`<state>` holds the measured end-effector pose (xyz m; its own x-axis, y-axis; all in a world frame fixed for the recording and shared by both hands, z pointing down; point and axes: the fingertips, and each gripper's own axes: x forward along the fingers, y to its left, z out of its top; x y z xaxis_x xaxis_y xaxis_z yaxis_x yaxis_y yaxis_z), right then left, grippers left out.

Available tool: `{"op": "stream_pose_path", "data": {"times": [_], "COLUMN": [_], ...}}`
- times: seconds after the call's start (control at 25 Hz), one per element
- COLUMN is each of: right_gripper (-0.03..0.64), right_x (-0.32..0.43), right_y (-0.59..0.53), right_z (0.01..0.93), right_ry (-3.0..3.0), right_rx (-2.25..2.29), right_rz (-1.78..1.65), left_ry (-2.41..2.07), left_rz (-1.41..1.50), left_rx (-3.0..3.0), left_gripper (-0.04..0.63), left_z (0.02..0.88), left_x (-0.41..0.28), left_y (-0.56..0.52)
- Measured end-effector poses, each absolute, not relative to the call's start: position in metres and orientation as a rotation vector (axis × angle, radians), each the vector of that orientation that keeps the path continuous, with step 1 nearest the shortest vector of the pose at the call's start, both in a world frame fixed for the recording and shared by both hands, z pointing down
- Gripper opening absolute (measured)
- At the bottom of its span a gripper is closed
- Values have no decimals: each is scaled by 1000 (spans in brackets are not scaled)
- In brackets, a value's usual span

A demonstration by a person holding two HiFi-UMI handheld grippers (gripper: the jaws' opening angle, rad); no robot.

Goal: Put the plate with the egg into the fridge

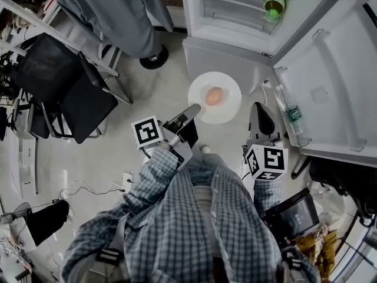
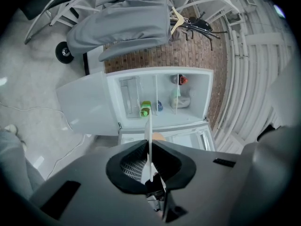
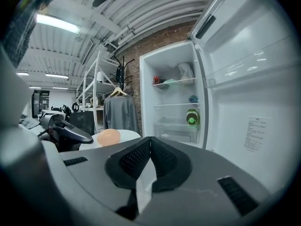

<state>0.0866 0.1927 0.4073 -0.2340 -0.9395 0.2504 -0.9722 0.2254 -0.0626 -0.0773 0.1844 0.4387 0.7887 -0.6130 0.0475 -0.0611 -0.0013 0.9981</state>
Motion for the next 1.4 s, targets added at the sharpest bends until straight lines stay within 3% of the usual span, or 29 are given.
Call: {"op": "stream_pose_path", "data": {"times": [0.76, 1.4], "right_gripper": [6, 6], "right_x": [123, 102], "right_y": [118, 14], "right_z": [412, 406], "right_ry": [-2222, -2187], "right_rx": [1986, 1991], "right_rz": [350, 285], "left_ry": [-457, -409], "left_rz": [-391, -371], "left_rx": [1534, 1539], "left_gripper": [29, 29], "left_z": [449, 449], "left_x": [-41, -49], "left_y": [95, -11]}}
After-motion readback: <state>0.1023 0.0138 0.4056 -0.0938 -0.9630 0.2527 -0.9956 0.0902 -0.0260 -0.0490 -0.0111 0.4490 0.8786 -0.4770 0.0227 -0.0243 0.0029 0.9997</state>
